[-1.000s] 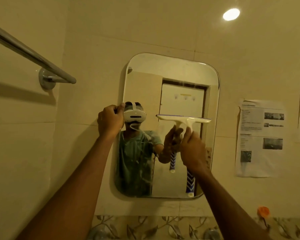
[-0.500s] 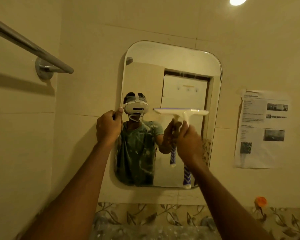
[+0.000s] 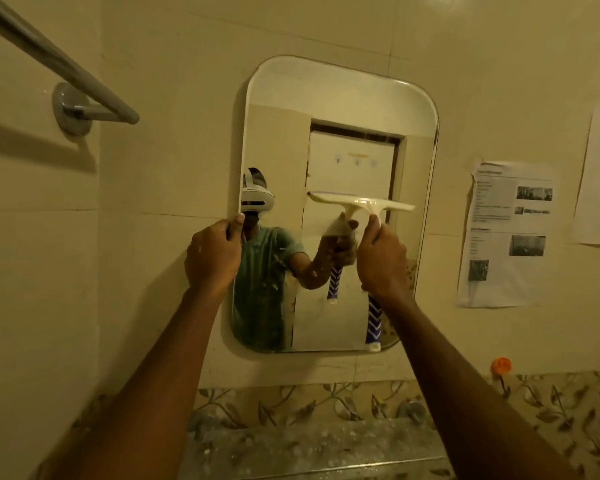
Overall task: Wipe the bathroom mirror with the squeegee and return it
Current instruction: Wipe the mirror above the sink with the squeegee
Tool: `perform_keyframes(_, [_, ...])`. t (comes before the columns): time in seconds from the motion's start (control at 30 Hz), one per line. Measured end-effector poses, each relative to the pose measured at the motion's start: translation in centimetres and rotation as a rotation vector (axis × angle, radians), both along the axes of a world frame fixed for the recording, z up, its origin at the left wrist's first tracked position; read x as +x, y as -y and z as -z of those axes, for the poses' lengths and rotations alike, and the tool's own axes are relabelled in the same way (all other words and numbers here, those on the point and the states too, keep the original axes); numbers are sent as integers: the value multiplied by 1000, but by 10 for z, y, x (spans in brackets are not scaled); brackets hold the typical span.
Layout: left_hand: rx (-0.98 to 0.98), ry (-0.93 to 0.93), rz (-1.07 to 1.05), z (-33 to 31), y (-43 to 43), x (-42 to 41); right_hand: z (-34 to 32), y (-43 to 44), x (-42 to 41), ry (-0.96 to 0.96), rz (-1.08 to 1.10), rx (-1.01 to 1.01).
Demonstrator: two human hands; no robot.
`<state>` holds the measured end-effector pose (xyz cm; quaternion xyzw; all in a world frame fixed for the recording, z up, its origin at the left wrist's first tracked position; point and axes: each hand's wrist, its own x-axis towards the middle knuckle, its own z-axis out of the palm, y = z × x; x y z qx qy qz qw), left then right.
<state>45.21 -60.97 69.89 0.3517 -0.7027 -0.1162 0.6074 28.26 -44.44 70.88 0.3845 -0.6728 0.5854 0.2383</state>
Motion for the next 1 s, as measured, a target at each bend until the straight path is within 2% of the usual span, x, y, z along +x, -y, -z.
perform_keyframes(0.27, [19, 10, 38, 33, 2, 4, 114, -7, 22, 130, 49, 89])
perform_keyframes(0.33, [23, 11, 38, 40, -1, 5, 108, -12, 25, 120, 17, 84])
perform_keyframes(0.53, [33, -2, 35, 54, 3, 1, 37, -3, 10, 7, 10, 18])
perform_keyframes(0.6, [28, -16, 39, 56, 6, -1, 46, -2, 10, 26, 30, 34])
perform_keyframes(0.83, [69, -34, 53, 76, 5, -2, 144, -20, 30, 169, 32, 165])
perform_keyframes(1.0, [107, -56, 65, 89, 5, -3, 126, -23, 28, 160, -3, 119])
